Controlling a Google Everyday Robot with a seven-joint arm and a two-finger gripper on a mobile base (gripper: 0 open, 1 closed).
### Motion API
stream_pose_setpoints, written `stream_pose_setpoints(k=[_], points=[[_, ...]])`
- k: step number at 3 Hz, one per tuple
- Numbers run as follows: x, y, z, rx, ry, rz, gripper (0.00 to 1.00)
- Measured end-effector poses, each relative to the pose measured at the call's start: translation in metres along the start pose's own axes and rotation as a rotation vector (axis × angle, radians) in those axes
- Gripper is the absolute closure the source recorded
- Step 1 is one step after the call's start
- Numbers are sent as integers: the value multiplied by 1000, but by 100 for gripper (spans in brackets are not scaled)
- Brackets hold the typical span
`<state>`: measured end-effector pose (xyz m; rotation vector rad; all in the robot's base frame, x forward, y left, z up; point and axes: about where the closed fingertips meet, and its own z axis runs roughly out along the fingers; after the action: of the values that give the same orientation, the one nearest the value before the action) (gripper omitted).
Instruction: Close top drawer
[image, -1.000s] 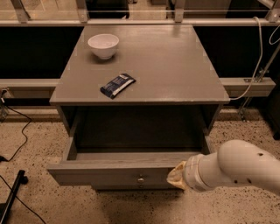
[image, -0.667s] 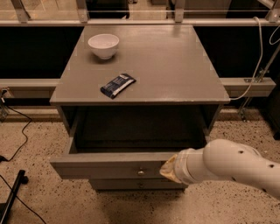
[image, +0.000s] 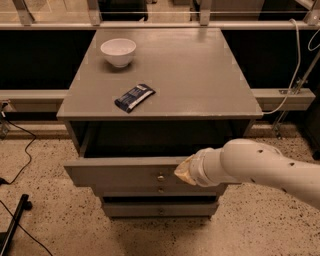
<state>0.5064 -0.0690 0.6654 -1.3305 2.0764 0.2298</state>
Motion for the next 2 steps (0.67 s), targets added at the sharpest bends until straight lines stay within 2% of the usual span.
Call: stream_pose_setpoints(k=[1, 2], points=[[1, 2, 0, 5, 4, -13, 100], [17, -8, 9, 63, 40, -84, 100]])
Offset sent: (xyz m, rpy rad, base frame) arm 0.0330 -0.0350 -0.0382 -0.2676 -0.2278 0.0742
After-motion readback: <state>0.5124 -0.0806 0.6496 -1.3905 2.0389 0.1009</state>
